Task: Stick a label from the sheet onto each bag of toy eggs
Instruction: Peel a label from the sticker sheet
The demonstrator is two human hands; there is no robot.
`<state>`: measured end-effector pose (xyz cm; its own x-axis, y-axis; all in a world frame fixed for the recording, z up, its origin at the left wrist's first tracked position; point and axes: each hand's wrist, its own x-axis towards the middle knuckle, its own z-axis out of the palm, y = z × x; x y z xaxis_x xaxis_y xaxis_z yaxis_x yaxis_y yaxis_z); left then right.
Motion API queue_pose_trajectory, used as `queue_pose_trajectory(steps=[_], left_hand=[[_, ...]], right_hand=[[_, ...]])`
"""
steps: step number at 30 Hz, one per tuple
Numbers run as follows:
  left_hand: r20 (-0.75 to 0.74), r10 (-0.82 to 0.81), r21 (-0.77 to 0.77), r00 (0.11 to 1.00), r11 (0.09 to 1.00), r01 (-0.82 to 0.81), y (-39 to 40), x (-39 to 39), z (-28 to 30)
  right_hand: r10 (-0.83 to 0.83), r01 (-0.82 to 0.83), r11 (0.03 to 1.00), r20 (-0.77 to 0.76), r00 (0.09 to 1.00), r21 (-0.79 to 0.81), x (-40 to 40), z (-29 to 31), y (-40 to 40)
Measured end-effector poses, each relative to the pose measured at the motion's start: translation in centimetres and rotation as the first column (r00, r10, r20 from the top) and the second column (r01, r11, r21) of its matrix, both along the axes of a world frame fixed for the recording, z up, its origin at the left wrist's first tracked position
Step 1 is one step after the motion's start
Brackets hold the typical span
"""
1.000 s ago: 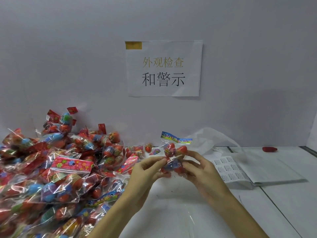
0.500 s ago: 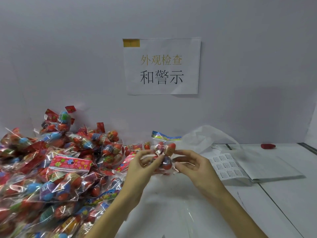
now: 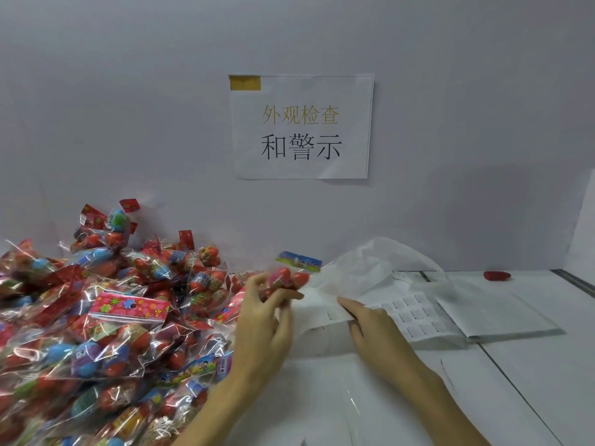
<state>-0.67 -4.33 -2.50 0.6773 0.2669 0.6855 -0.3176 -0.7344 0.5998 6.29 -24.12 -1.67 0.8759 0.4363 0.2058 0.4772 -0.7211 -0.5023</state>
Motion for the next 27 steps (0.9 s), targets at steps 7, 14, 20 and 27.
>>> queue_pose_trajectory(steps=[7,14,20,27], left_hand=[[-0.120,0.117,0.441,0.986,0.896,-0.053,-1.2,0.2,-0.8],[0.081,0.154,0.406,0.985,0.897,-0.174,-0.1,0.8,-1.1],[0.112,0.136,0.402,0.984,0.900,-0.170,-0.5,0.7,-1.2],[0.017,0.110,0.361,0.994,0.926,-0.109,-1.0,0.5,-1.3]], right_hand=[[0.137,-0.140,0.989,0.064,0.988,0.043,-0.8,-0.2,1.1],[0.179,-0.165,0.952,-0.034,0.983,0.257,-1.2,-0.4,1.4],[0.102,-0.130,0.934,0.099,0.990,0.333,-1.0,-1.1,2.3],[0.063,-0.138,0.920,0.208,0.976,0.366,-1.1,-1.2,2.5]])
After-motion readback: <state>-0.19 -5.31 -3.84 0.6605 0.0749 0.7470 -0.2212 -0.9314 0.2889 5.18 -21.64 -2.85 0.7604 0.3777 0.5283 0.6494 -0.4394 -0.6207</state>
